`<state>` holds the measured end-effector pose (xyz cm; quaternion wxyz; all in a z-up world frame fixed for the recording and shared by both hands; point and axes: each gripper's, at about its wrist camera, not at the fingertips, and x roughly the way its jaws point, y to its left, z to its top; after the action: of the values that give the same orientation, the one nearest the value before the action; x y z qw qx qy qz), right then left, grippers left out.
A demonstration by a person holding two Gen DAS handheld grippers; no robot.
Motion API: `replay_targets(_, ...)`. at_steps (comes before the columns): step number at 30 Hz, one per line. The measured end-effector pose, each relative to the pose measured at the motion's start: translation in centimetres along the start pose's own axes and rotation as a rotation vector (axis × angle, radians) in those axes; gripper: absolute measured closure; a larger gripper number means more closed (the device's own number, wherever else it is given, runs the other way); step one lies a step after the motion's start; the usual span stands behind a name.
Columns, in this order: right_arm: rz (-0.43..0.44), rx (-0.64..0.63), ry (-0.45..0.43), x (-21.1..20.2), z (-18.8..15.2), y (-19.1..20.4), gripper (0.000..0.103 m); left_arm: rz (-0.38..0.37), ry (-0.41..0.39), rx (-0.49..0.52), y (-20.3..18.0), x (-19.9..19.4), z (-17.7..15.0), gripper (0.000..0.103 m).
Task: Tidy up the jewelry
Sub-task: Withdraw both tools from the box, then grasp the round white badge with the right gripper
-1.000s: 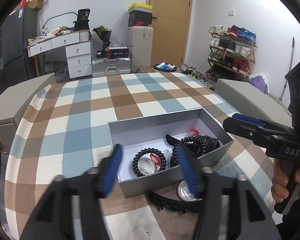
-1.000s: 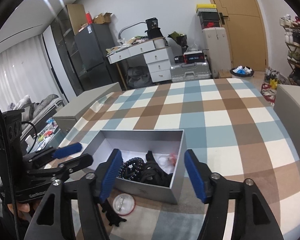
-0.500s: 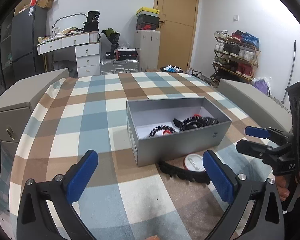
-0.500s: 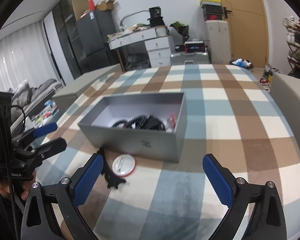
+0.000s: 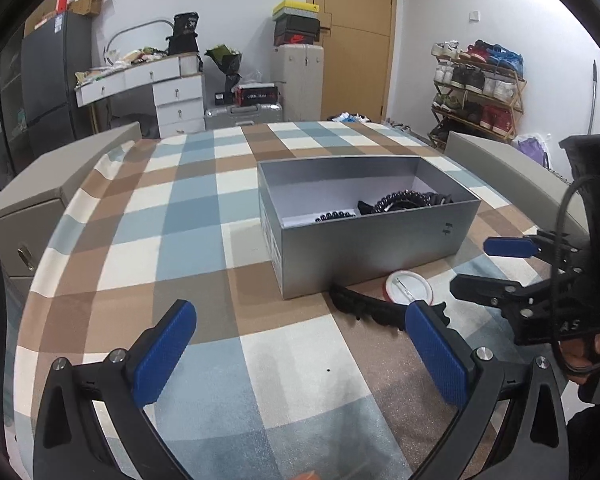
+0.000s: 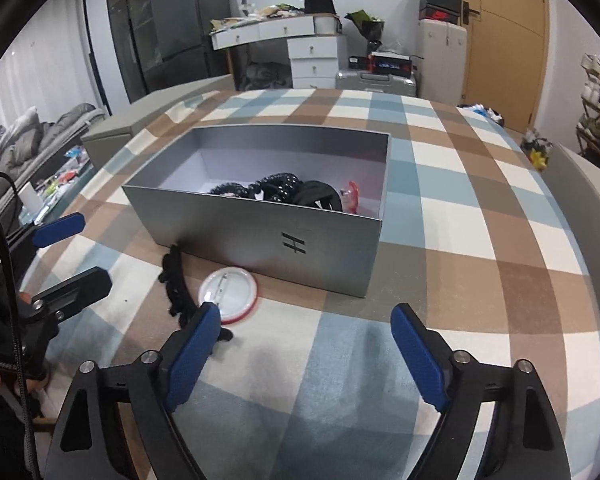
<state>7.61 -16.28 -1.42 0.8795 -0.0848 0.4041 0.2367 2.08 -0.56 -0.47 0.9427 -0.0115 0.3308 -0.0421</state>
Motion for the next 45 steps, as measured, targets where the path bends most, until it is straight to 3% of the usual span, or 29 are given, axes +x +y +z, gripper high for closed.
replay_targets(4,-0.040,-0.043,0.028,0.7,0.0,0.5,0.018,-0.003,0.000,0.019,-0.3,0.0,-0.2,0.001)
replay_targets(13,-0.019,-0.111,0.048,0.7,0.0,1.8,0.020,-0.025,0.004,0.018,-0.2,-0.1,-0.2,0.001)
replay_targets(22,0.138,-0.126,0.074,0.9,-0.1,3.6,0.020,-0.054,0.020,-0.056,1.1,0.2,0.0,0.001)
replay_targets(29,0.084,-0.102,0.074,1.9,0.7,3.2,0.021,-0.045,0.027,-0.079,1.4,0.3,0.1,0.001)
replay_targets(39,0.060,-0.186,0.078,2.8,1.0,4.9,0.032,-0.050,0.008,-0.113,2.2,0.1,0.1,0.001)
replay_targets(42,0.057,-0.182,0.070,2.9,1.2,4.8,0.045,-0.061,0.016,-0.130,2.4,0.2,0.1,0.001)
replay_targets(44,0.059,-0.184,0.062,2.7,1.2,4.7,0.061,-0.065,0.016,-0.136,2.5,0.2,0.1,0.001)
replay_targets(45,0.058,-0.187,0.062,2.6,1.1,4.7,0.061,-0.066,0.016,-0.136,2.5,0.1,0.1,0.001)
